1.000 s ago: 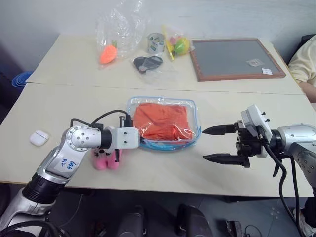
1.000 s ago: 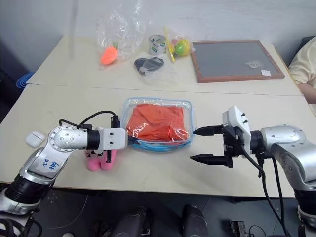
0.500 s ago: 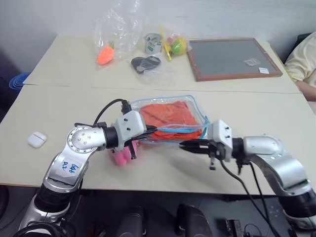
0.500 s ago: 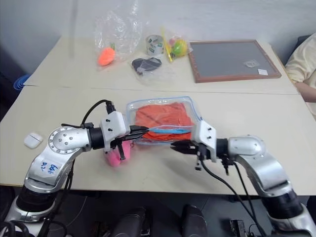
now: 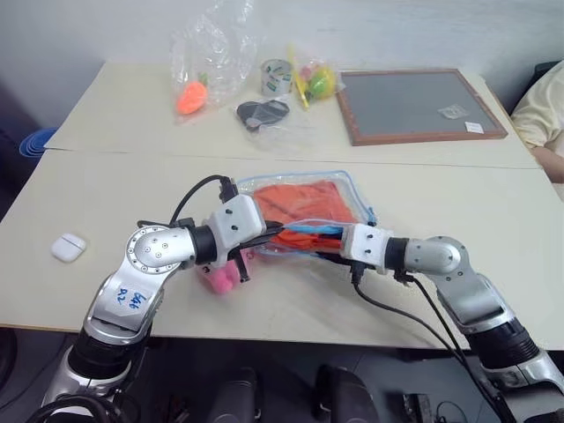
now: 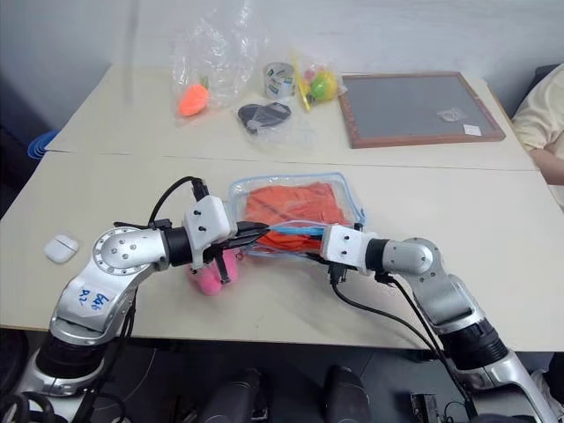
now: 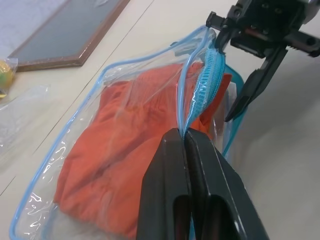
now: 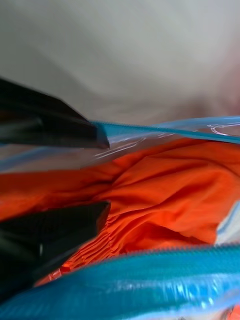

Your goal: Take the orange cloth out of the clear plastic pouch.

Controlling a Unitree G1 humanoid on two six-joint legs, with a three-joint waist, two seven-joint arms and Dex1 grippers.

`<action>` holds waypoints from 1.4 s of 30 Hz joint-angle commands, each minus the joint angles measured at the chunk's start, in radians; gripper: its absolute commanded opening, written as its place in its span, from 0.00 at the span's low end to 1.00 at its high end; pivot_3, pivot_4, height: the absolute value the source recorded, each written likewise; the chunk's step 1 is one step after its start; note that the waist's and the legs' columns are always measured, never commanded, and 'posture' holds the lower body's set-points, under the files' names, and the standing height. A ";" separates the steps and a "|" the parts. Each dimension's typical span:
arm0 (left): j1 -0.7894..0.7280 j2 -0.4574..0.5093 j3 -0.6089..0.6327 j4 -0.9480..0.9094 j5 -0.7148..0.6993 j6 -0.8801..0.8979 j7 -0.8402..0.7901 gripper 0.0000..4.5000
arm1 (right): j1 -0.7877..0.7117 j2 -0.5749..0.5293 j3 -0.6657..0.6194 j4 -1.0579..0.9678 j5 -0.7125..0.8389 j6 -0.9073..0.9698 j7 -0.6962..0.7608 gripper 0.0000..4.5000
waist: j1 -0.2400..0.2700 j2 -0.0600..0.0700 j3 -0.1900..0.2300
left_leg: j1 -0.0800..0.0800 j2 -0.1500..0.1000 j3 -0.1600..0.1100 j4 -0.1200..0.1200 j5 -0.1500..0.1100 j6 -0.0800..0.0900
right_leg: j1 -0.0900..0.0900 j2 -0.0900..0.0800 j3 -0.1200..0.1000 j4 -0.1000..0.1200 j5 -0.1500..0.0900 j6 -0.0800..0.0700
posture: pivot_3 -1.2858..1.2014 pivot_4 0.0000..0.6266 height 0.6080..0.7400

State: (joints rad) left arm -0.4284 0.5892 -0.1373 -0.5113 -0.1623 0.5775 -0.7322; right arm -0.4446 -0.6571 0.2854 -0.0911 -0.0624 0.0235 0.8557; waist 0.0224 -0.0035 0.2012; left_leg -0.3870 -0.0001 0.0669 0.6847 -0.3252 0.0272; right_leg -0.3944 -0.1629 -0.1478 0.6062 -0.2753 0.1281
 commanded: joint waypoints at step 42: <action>-0.050 -0.068 0.033 0.008 -0.037 0.005 0.062 0.00 | -0.253 0.197 0.188 0.506 -0.592 -0.396 -0.418 0.64 | -0.023 -0.001 -0.001 | 0.003 0.001 -0.001 0.000 0.001 -0.001 | 0.003 0.000 0.000 0.001 0.000 -0.001 | 0.52 0.24 1.00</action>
State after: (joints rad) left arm -0.4611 0.5332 -0.1271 -0.4894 -0.1771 0.5808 -0.6872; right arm -0.7130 -0.4520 0.4556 0.3688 -0.6396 -0.3742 0.4221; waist -0.0010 -0.0044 0.2002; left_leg -0.3840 0.0007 0.0656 0.6846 -0.3241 0.0258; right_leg -0.3918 -0.1627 -0.1473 0.6075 -0.2756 0.1274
